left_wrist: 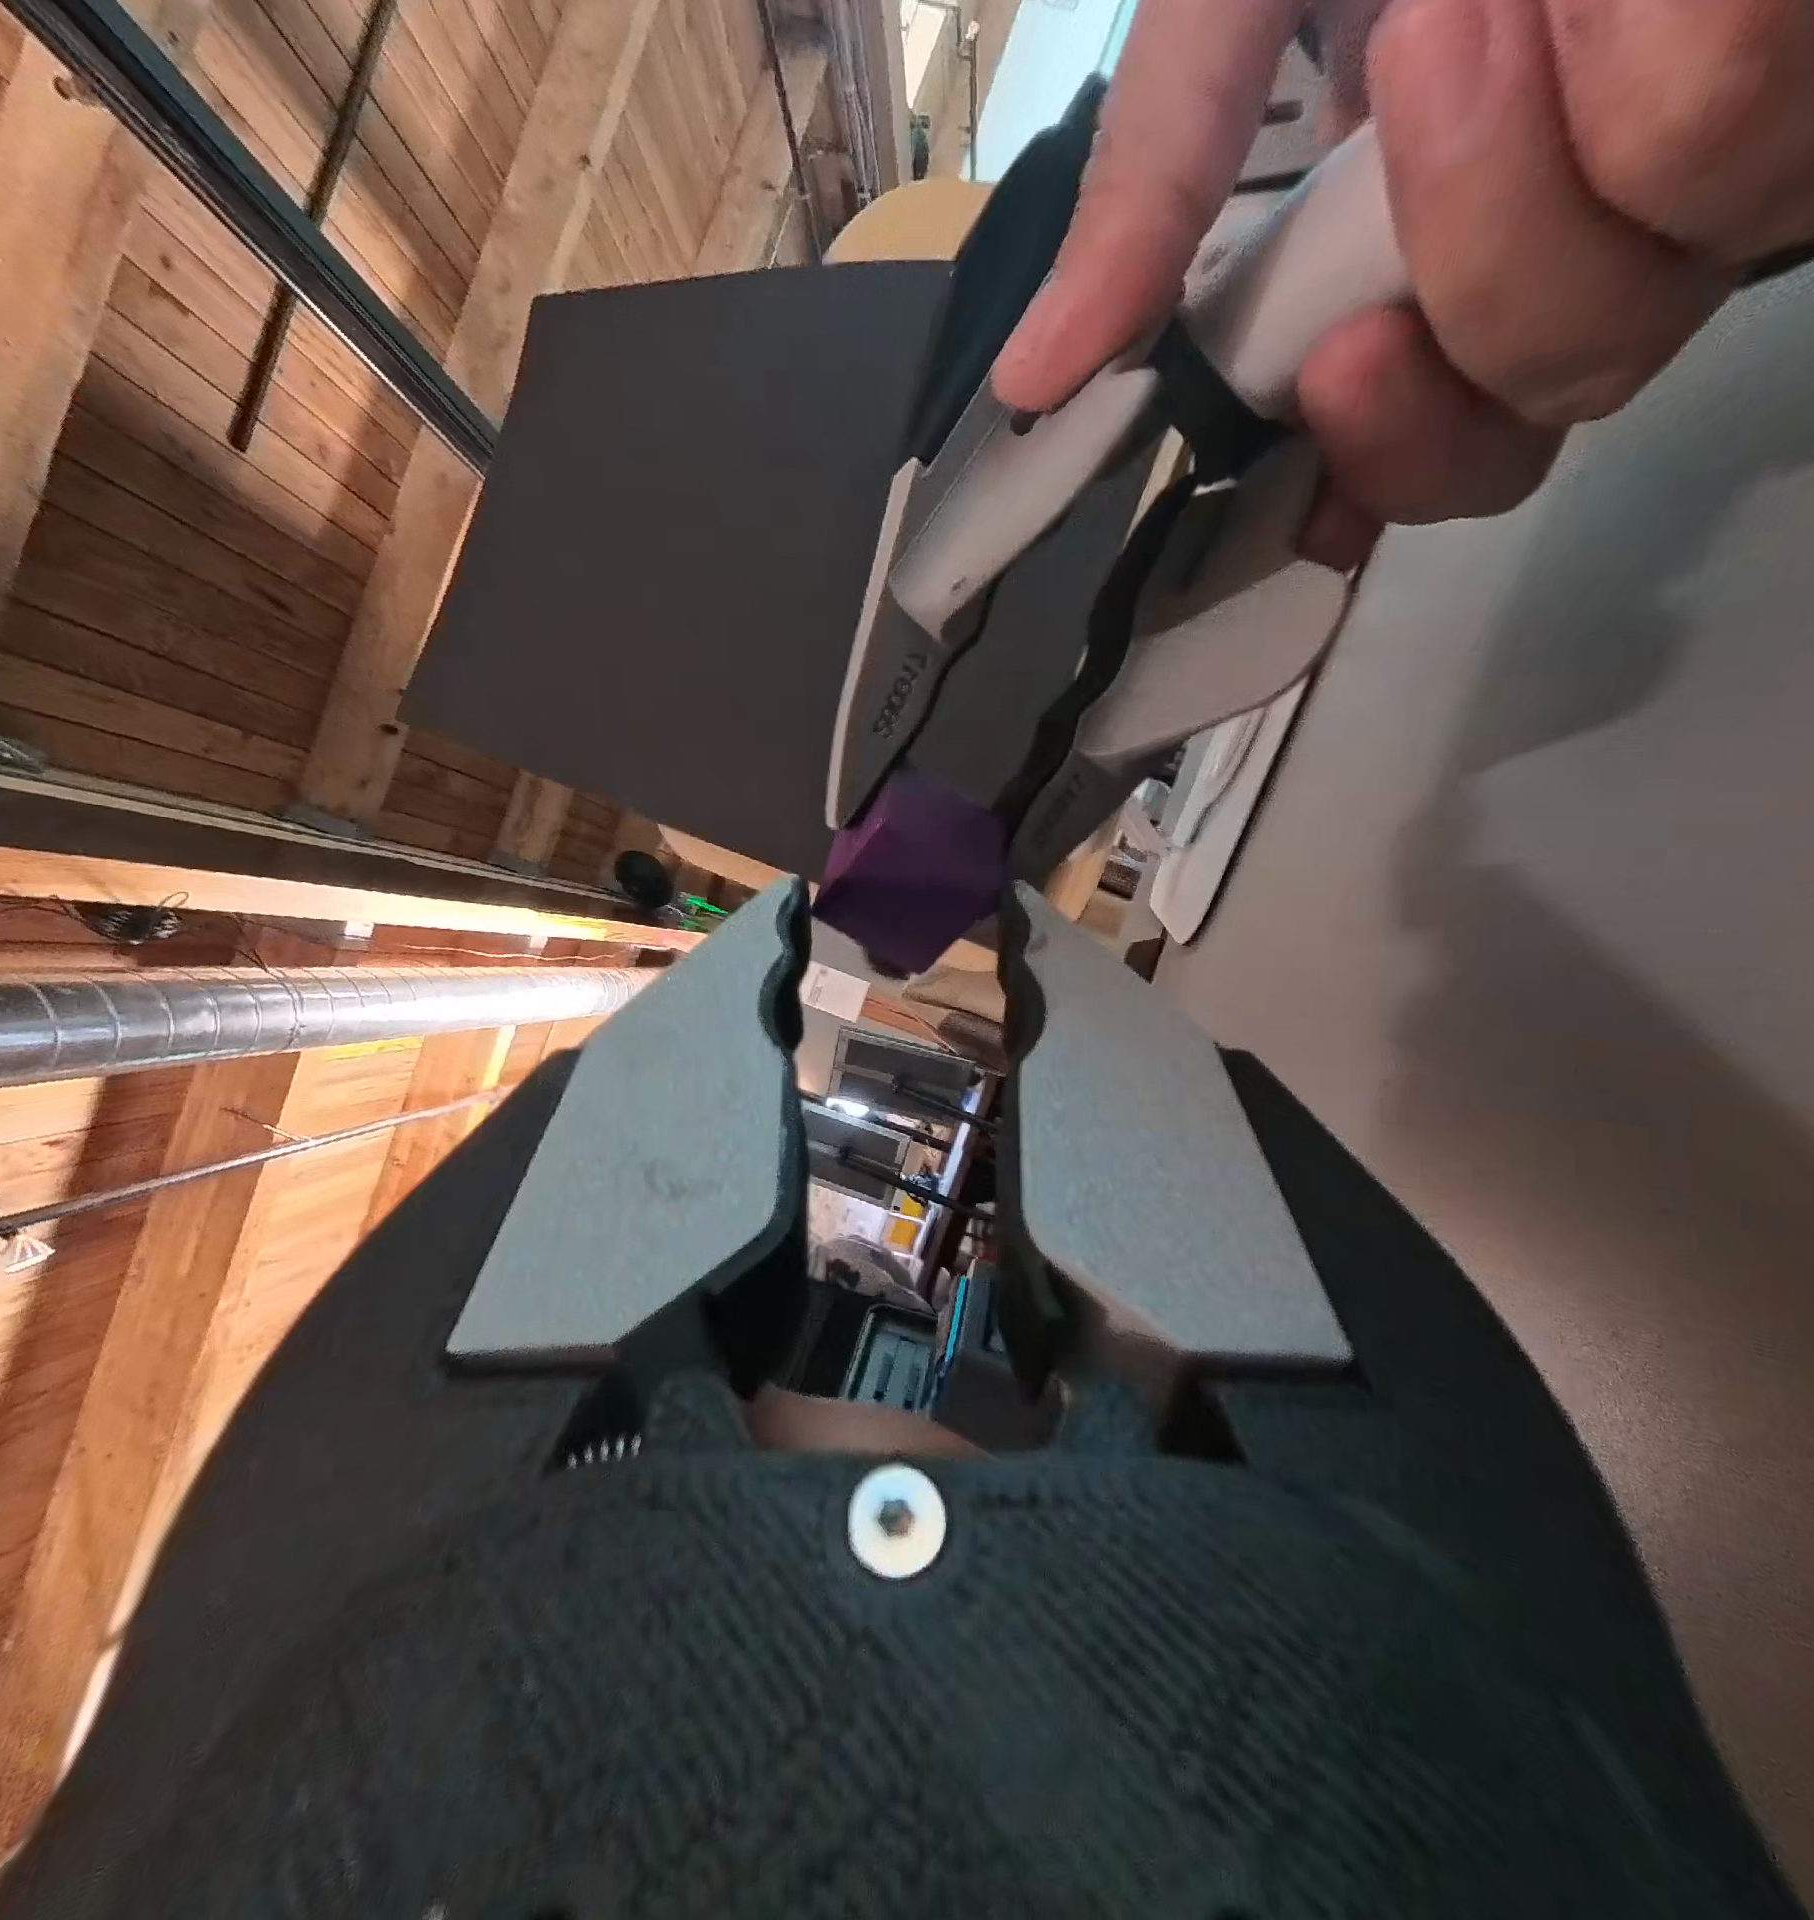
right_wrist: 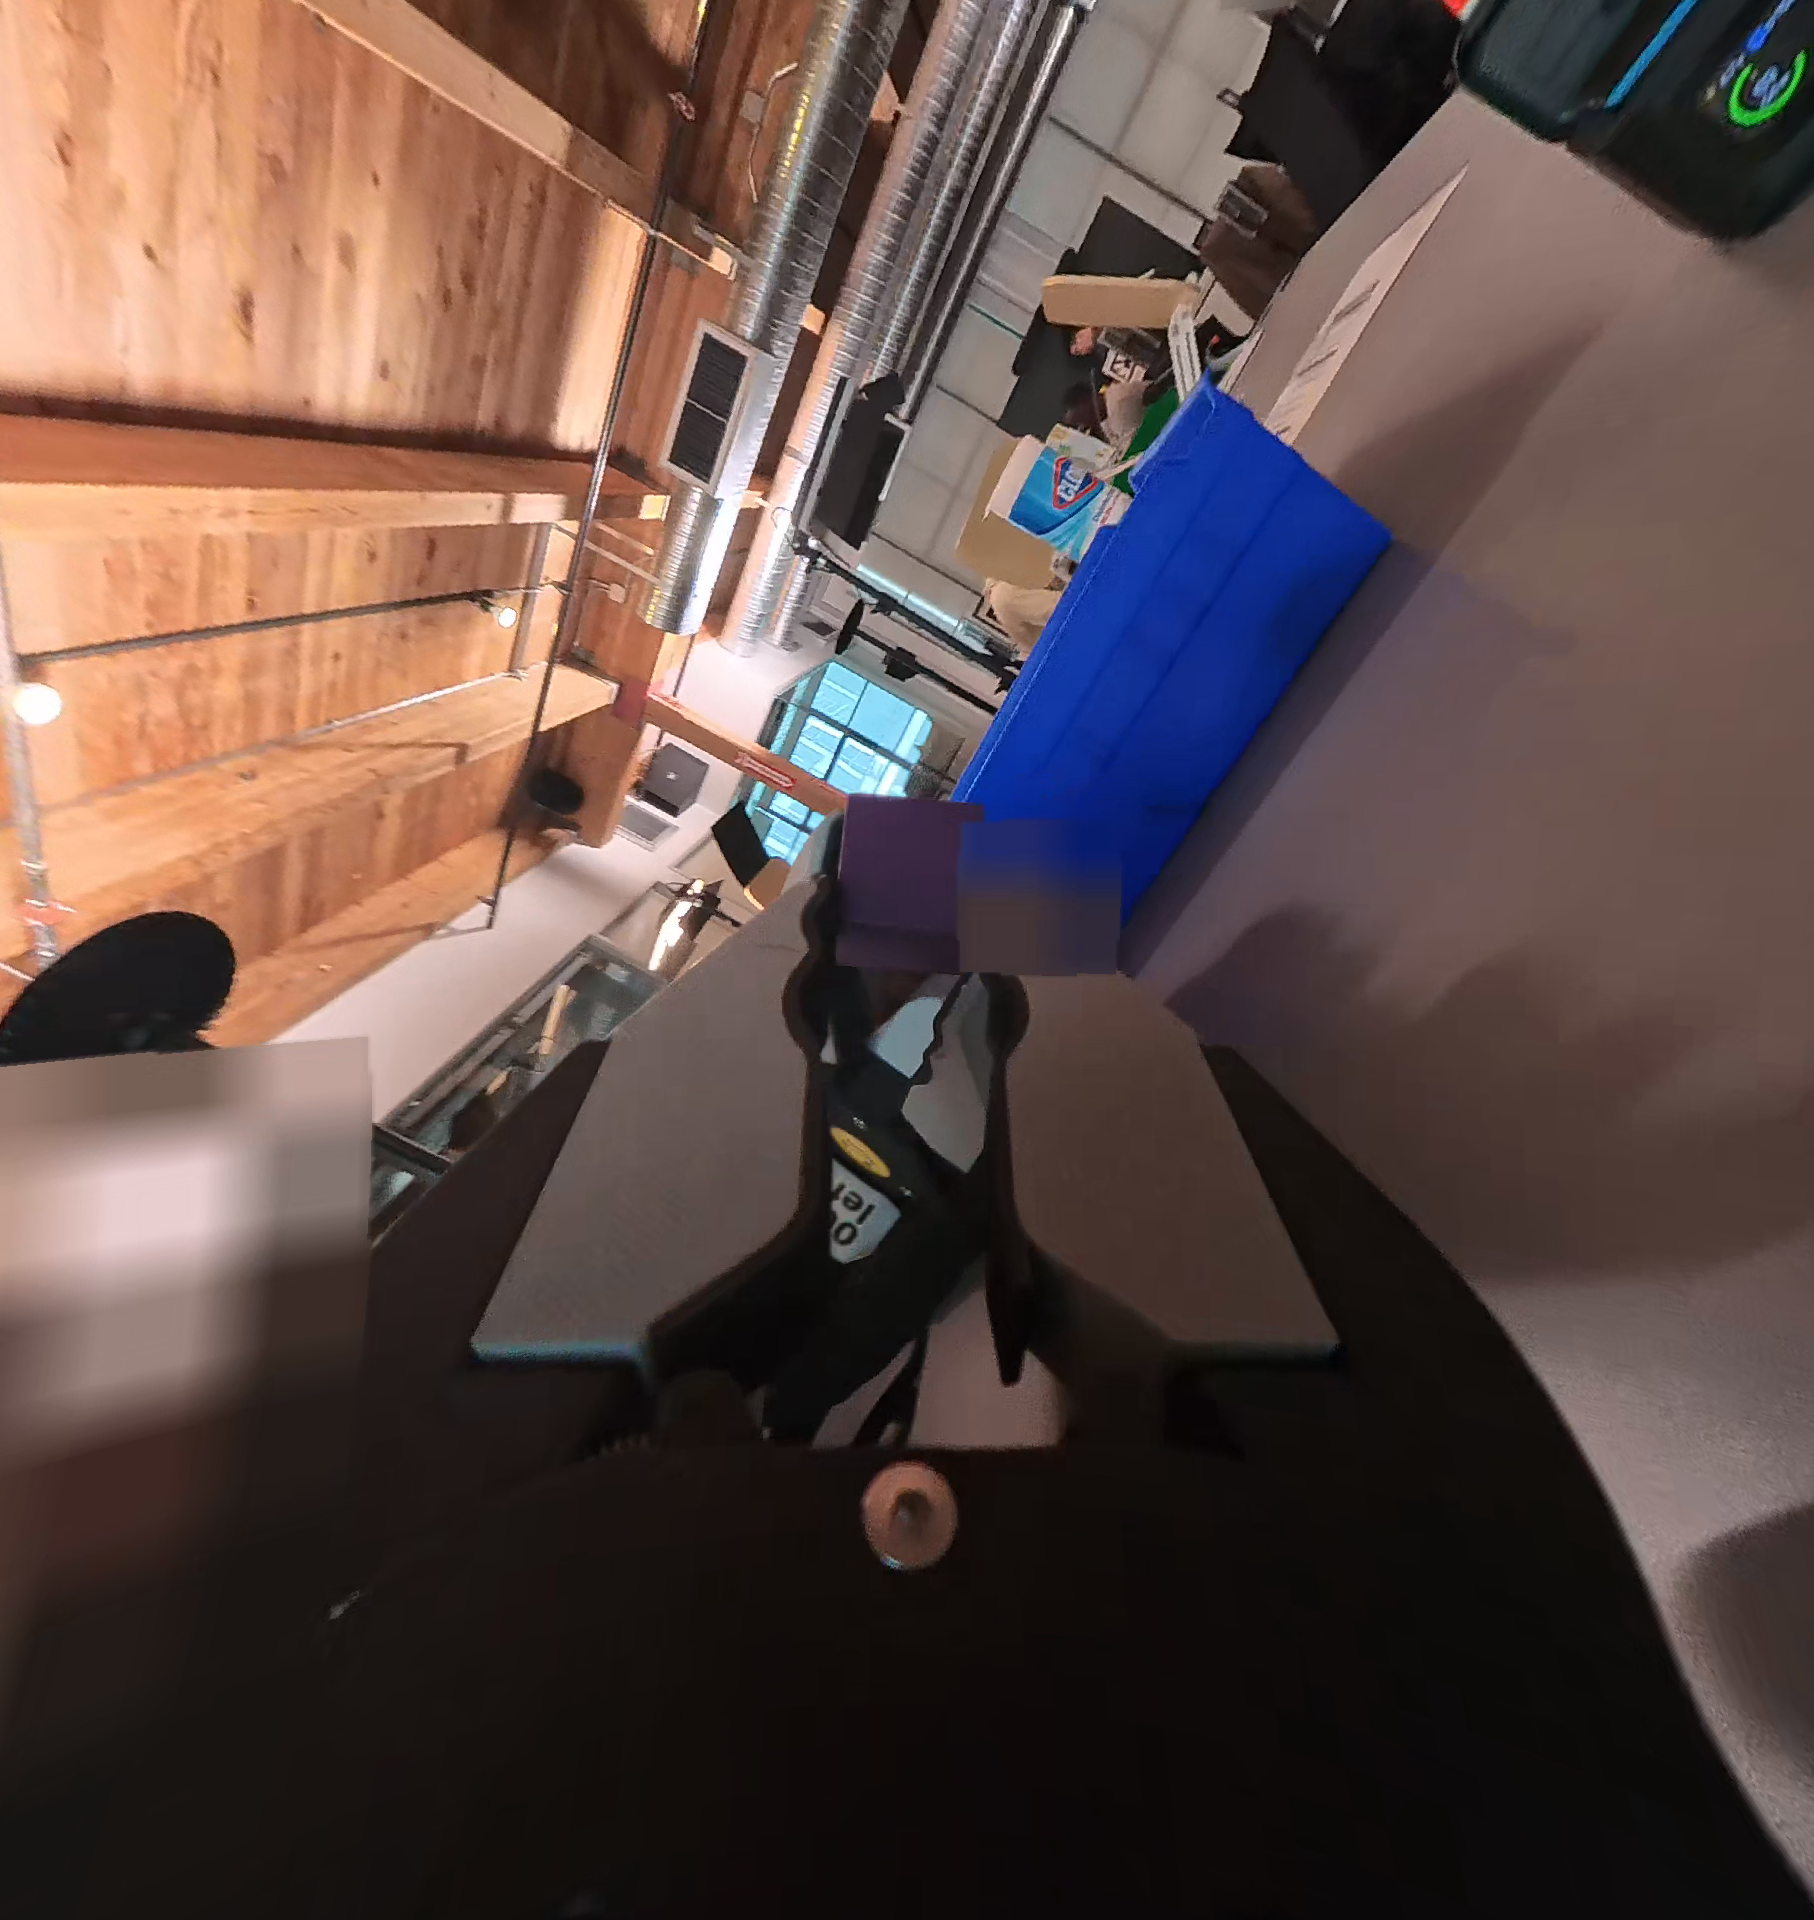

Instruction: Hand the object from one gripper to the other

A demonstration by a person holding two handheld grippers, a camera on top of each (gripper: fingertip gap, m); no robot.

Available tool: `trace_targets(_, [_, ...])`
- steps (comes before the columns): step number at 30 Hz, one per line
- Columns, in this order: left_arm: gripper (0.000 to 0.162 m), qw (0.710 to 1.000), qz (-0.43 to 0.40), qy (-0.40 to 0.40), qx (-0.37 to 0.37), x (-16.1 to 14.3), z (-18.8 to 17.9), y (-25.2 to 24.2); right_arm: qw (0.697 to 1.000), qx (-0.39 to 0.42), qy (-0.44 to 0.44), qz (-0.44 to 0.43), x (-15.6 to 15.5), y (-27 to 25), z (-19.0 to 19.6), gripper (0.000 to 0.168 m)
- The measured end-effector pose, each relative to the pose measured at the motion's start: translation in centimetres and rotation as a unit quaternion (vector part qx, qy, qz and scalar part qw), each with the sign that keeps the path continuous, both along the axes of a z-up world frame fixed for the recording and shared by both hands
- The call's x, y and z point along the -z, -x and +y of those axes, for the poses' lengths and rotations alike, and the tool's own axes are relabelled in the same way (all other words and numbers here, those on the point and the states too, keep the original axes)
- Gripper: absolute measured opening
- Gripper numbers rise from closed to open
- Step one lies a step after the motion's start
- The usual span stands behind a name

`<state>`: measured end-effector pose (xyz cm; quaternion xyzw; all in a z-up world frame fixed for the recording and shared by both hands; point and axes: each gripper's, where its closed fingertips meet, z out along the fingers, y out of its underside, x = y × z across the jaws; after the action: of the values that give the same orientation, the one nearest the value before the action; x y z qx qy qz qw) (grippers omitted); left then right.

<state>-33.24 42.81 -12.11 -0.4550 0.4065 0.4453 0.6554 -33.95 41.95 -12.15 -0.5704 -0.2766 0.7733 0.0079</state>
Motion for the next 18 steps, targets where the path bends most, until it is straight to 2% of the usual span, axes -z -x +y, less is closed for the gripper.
trace_targets(7, [0.028,0.997,0.071,-0.021,-0.014,0.38,0.06,-1.13,1.0,-0.01,0.023,-0.018,0.35,-0.36,0.08,0.023])
trace_targets(13, [0.027,0.999,0.05,-0.006,-0.008,0.16,-0.07,-0.99,1.0,-0.011,0.009,-0.016,0.15,-0.39,-0.13,0.023])
trace_targets(18, [0.027,1.0,0.001,0.02,0.009,0.05,-0.09,-0.94,1.0,-0.017,0.003,-0.007,0.03,-0.57,-0.22,0.025])
